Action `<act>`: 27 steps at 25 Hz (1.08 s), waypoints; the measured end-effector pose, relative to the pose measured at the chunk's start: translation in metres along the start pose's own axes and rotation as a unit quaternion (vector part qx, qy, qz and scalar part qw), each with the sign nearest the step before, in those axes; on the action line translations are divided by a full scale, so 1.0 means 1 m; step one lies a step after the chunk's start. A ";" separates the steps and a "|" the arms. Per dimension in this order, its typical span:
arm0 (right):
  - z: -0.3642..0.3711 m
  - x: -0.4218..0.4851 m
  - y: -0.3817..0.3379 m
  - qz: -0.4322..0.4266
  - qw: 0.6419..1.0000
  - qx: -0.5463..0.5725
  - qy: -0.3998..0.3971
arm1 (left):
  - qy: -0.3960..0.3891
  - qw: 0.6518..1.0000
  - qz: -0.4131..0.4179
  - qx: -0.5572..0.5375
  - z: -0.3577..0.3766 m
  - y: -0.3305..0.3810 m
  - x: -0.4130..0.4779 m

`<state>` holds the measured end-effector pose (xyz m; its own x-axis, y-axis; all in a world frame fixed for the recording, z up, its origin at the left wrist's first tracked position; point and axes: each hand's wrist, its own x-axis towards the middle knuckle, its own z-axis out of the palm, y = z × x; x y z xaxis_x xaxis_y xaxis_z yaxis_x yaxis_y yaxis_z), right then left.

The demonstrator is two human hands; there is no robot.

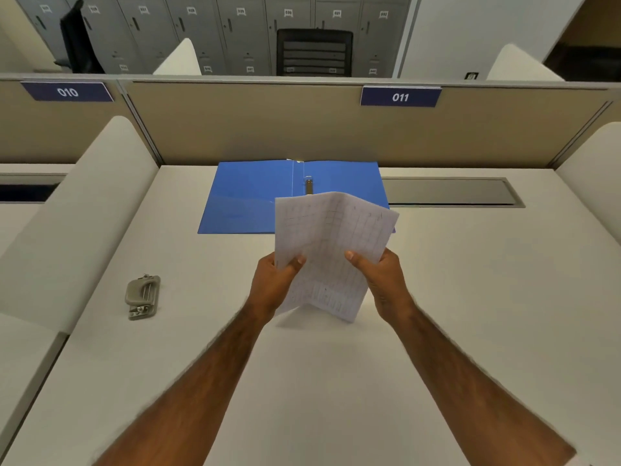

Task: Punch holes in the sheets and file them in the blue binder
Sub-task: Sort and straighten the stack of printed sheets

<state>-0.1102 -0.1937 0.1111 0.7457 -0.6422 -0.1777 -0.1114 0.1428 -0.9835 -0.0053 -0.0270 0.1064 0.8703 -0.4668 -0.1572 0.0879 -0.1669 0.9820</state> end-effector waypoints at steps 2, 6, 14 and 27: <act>0.001 0.000 0.007 0.012 1.000 -0.011 0.018 | 0.000 1.000 -0.003 0.009 0.006 -0.003 -0.001; -0.006 -0.002 0.009 -0.009 0.998 -0.041 0.057 | 0.010 0.998 -0.007 0.056 0.002 0.004 -0.003; -0.054 0.013 -0.075 -0.143 0.917 -0.358 -0.106 | -0.174 0.890 0.102 0.408 -0.022 0.055 0.017; -0.073 0.010 -0.037 0.104 0.990 0.035 -0.086 | -0.150 0.974 -0.103 -0.131 -0.077 -0.009 0.005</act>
<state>-0.1466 -0.2607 0.1426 0.8131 -0.4565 -0.3613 -0.2324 0.3145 -0.9204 0.0355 0.0391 0.1047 0.6434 -0.6871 -0.3376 0.4005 -0.0737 0.9133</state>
